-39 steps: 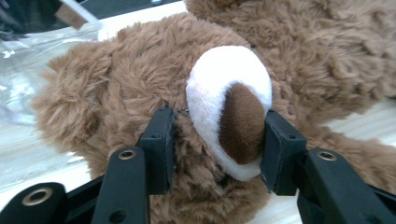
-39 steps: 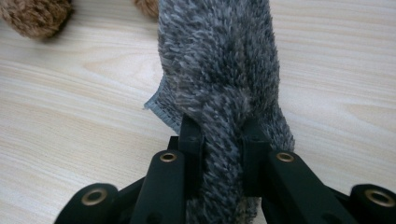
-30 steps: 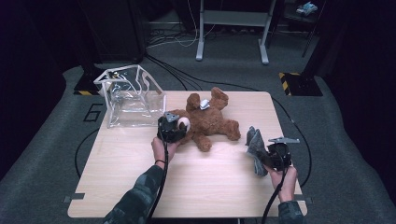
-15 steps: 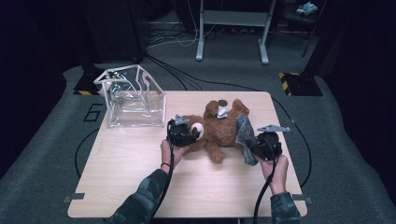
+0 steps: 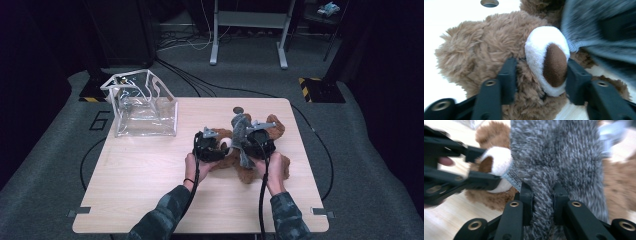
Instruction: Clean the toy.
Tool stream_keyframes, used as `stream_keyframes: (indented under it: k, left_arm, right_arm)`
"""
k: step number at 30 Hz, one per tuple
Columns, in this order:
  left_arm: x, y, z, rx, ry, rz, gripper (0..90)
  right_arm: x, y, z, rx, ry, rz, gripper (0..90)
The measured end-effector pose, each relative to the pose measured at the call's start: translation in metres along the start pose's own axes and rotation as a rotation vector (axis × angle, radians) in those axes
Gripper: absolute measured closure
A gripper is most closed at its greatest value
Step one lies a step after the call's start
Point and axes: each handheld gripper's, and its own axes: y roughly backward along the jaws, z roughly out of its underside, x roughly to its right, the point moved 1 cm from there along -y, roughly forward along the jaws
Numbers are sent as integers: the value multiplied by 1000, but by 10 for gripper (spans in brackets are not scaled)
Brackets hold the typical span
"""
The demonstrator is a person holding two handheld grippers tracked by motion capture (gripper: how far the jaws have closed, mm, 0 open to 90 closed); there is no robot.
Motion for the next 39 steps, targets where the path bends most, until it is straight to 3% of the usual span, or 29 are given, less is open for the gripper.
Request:
stream_keyframes:
  k: [3,6,9,13,19,22,23,25,26,27,28,29,31,33,35,39]
  left_arm:
    - [-4,9,-1,29,-21,-18,365]
    - [-10,23,2,43,-44,-49,266]
    - [-23,36,15,18,-65,-83,198]
    - [-42,46,41,-25,-65,-139,157]
    - [-70,58,82,-111,-51,-207,147]
    - [-84,64,102,-148,-14,-222,146]
    - [-88,67,106,-160,-3,-220,145]
    - [-95,70,115,-184,16,-219,144]
    - [-97,72,120,-173,24,-228,142]
    - [-100,76,123,-176,6,-245,142]
    - [-101,78,126,-160,17,-253,140]
    - [-105,83,129,-164,14,-257,140]
    - [-106,84,129,-167,12,-260,139]
    - [-108,86,134,-133,6,-266,139]
    - [-108,87,137,-102,8,-259,136]
    - [-109,89,139,-103,-4,-247,136]
  right_arm:
    - [3,-15,6,-14,-26,-20,761]
    - [3,-14,5,-11,-29,-20,759]
    - [2,-8,3,6,-50,-38,755]
    - [-1,4,-5,44,-38,-79,751]
    - [-15,4,-25,48,-4,-125,706]
    - [-20,-13,-31,-13,4,-139,623]
    - [-21,-21,-32,-42,20,-144,539]
    - [-21,-22,-32,-49,31,-135,531]
    - [-22,-21,-33,-57,46,-126,531]
    - [-23,-19,-35,-55,60,-112,531]
    - [-24,-15,-36,-39,69,-96,532]
    - [-23,-10,-39,4,69,-73,540]
    - [-21,-7,-41,14,52,-86,541]
    - [-18,-6,-46,22,32,-86,615]
    - [-17,-13,-49,10,38,-56,741]
    - [-16,-19,-50,0,36,-45,778]
